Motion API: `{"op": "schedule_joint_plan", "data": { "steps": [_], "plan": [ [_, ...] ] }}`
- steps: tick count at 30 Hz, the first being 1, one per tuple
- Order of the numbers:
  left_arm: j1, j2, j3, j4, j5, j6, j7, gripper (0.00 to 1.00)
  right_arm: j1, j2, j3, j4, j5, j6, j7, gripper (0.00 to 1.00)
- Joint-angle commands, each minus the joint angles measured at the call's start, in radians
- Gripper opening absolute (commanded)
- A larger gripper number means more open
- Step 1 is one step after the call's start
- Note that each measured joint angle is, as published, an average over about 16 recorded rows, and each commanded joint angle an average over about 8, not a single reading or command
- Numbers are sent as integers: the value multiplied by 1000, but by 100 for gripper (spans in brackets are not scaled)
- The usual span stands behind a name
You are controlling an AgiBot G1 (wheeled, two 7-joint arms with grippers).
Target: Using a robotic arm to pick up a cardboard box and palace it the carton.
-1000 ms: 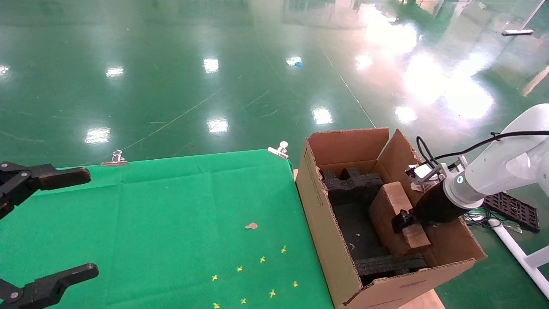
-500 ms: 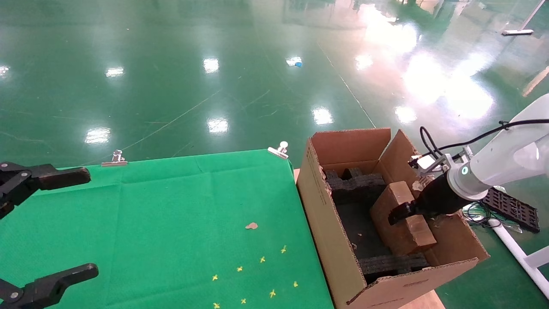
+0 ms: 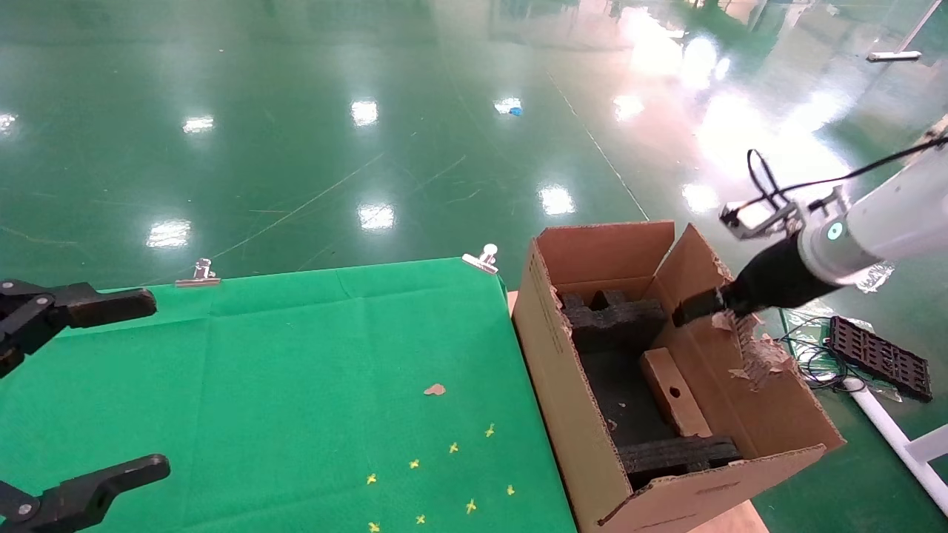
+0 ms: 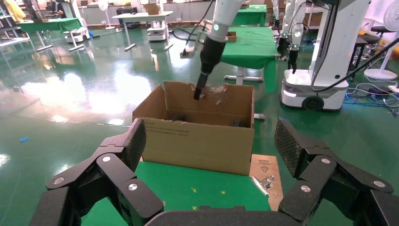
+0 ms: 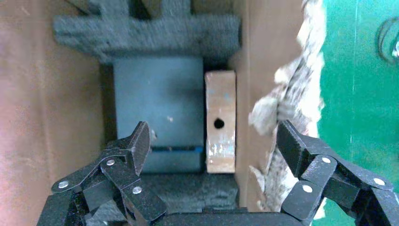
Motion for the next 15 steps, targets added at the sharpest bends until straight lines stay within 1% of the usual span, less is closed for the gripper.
{"op": "schedule_joint_plan", "data": {
  "steps": [1,9,13,15],
  "plan": [
    [0,0,0,0,0,0,0,100,21,4,4,1,5,-7,-9,100],
    [0,0,0,0,0,0,0,100,189,45,42,55,52,-31,-137,100],
    [0,0,0,0,0,0,0,100,246,70,64,90,79,-38,-195,100],
    [0,0,0,0,0,0,0,100,258,78,71,101,88,-40,-210,100]
  ]
}}
